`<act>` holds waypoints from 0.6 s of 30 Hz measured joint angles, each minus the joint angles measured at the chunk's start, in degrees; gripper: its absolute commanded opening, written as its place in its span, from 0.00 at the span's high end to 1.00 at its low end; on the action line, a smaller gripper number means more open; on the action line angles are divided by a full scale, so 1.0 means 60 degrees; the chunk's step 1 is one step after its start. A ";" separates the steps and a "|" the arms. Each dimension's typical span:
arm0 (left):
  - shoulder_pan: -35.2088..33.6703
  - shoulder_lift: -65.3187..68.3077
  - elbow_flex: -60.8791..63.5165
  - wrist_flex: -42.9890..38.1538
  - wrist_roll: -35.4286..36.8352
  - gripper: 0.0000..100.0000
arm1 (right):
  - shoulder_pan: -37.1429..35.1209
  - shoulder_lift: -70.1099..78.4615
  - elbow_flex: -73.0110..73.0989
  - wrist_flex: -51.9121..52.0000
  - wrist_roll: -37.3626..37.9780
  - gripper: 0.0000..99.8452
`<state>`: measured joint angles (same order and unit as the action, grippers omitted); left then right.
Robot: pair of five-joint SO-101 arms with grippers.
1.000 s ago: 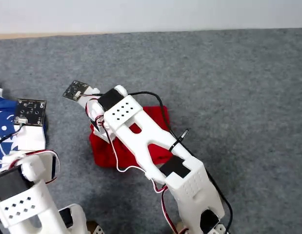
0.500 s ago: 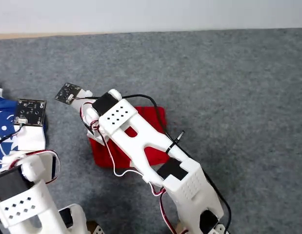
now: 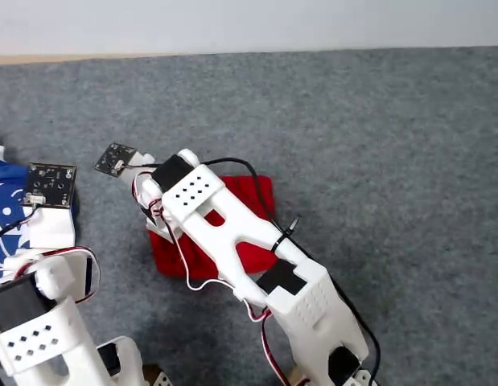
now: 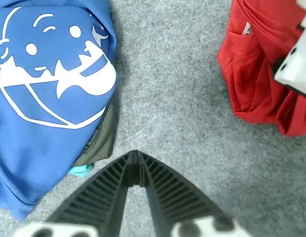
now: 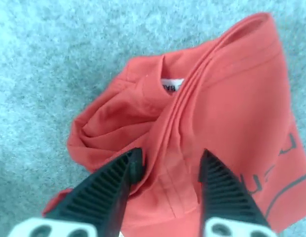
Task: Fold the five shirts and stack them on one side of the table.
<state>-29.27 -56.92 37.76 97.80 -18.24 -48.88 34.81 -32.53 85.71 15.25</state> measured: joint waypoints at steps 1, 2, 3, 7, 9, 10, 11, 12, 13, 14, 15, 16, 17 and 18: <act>0.0000 0.0000 0.0000 0.0000 0.0000 1.00 | 0.0000 -0.0132 0.0000 0.0000 0.0000 0.78; 0.0000 0.0000 0.0000 0.0000 0.0000 1.00 | 0.0000 -0.0293 0.0000 0.0000 0.0000 0.78; 0.0000 0.0000 0.0000 0.0000 0.0000 1.00 | 0.0000 -0.0469 0.0000 0.0000 0.0000 0.78; 0.0000 0.0000 0.0000 0.0000 0.0000 1.00 | 0.0000 -0.1143 0.0000 0.0000 0.0000 0.78; 0.0000 0.0000 0.0000 0.0000 0.0000 1.00 | -0.0029 -0.1465 0.0000 0.0000 0.0000 0.78; 0.0000 0.0000 0.0000 0.0000 0.0000 1.00 | -0.0029 -0.1582 0.0000 0.0000 0.0000 0.78; 0.0000 0.0000 0.0000 0.0000 0.0000 1.00 | -0.0044 -0.1685 0.0000 0.0000 0.0000 0.78; 0.0000 0.0000 0.0000 0.0000 0.0000 1.00 | -0.0044 -0.1744 0.0000 0.0059 0.0000 0.78; 0.0000 0.0000 0.0000 0.0000 0.0000 1.00 | -0.0044 -0.1758 0.0000 0.0147 0.0000 0.78; 0.0000 0.0000 0.0000 0.0000 0.0000 1.00 | -0.0044 -0.1758 0.0000 0.0249 0.0000 0.78; 0.0000 0.0000 0.0000 0.0000 0.0000 1.00 | -0.0044 -0.1758 0.0000 0.0337 0.0000 0.78; 0.0000 0.0000 0.0000 0.0000 0.0000 1.00 | -0.0015 -0.1729 0.0000 0.0454 0.0000 0.78; 0.0000 0.0000 0.0000 0.0000 0.0000 1.00 | 0.0044 -0.1641 0.0000 0.0542 0.0000 0.79; 0.0000 0.0000 0.0000 0.0000 0.0000 1.00 | 0.0132 -0.1495 0.0000 0.0615 0.0000 0.82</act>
<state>-29.27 -56.92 37.76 97.80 -18.24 -48.09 25.85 -32.53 89.41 15.25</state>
